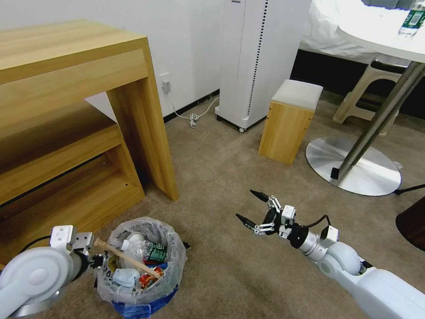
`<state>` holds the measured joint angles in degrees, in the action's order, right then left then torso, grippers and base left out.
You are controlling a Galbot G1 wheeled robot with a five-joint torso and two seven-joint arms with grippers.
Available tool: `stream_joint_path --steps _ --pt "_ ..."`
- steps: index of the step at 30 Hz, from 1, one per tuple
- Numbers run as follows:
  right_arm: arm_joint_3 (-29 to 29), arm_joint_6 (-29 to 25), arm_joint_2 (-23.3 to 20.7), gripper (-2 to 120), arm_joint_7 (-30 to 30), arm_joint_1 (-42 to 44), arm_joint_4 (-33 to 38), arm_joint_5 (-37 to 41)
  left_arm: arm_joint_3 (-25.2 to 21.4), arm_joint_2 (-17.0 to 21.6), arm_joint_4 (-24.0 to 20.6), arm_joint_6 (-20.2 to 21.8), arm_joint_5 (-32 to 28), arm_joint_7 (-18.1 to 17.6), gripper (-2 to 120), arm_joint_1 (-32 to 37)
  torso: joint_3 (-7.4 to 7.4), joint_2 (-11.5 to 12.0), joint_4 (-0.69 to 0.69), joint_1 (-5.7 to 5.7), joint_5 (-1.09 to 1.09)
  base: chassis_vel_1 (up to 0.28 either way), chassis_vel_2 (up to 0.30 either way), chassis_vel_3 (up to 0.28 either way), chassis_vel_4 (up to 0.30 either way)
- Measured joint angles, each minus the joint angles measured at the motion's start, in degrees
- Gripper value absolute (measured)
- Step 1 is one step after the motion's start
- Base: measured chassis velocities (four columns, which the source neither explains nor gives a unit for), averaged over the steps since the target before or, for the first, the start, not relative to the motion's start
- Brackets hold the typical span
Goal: Pick up the trash bin and place the garbage on the floor into it.
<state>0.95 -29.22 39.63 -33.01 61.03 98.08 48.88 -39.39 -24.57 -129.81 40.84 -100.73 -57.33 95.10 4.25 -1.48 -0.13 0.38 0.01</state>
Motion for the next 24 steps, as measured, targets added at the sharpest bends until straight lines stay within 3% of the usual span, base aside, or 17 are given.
stream_joint_path --steps 8,10,12,14,16,20,21,22,24 --pt "-0.1 0.0 -0.9 100 0.2 -0.4 -0.1 0.4 -1.9 1.0 -3.1 -0.5 -2.9 -2.9 19 0.7 0.00 0.0 0.00 0.00 -0.02 0.000 0.000 0.000 0.000" --pt "-1.3 0.0 -1.1 100 0.2 -0.1 0.2 0.5 -5.1 0.6 -5.1 -0.9 -3.3 -3.3 15 0.5 0.00 0.0 0.01 0.00 -0.01 0.000 0.000 0.000 0.000" --pt "-2.6 0.0 -1.0 100 0.7 0.4 0.3 0.5 -6.9 0.2 -5.8 -0.9 -2.8 -2.5 19 0.8 0.00 0.0 0.01 0.00 -0.01 0.000 0.000 0.000 0.000" --pt "-6.9 0.1 -0.4 100 3.4 2.3 0.7 0.3 -10.1 -0.9 -7.5 -1.1 -1.9 -0.3 31 1.1 0.00 0.0 0.01 0.00 0.00 0.000 0.000 0.000 0.000" --pt "-9.1 0.6 -0.1 100 5.9 3.2 1.2 -0.5 -11.2 -1.4 -8.0 -1.2 -1.0 0.9 34 1.1 0.00 0.0 0.01 0.00 0.00 0.000 0.000 0.000 0.000" --pt "-20.9 5.9 2.3 100 19.7 7.3 3.4 -5.3 -14.2 -5.9 -10.4 -2.2 6.9 6.7 54 0.7 0.00 0.0 0.00 0.00 -0.01 0.000 0.000 0.000 0.000" --pt "-20.9 5.9 2.3 100 19.7 7.3 3.4 -5.3 -14.2 -5.9 -10.4 -2.2 6.9 6.7 54 0.7 0.00 0.0 0.00 0.00 -0.01 0.000 0.000 0.000 0.000" --pt "-22.8 6.5 2.9 100 22.8 8.2 3.8 -6.0 -14.2 -7.4 -10.6 -2.2 9.8 8.1 58 0.9 0.00 0.0 0.00 0.00 -0.02 0.000 0.000 0.000 0.000" --pt "-27.8 7.7 4.8 100 30.7 10.8 4.7 -8.6 -12.8 -11.8 -9.7 -3.5 24.4 16.0 69 1.3 -0.01 0.0 0.00 0.00 0.01 0.000 0.000 0.000 0.000"
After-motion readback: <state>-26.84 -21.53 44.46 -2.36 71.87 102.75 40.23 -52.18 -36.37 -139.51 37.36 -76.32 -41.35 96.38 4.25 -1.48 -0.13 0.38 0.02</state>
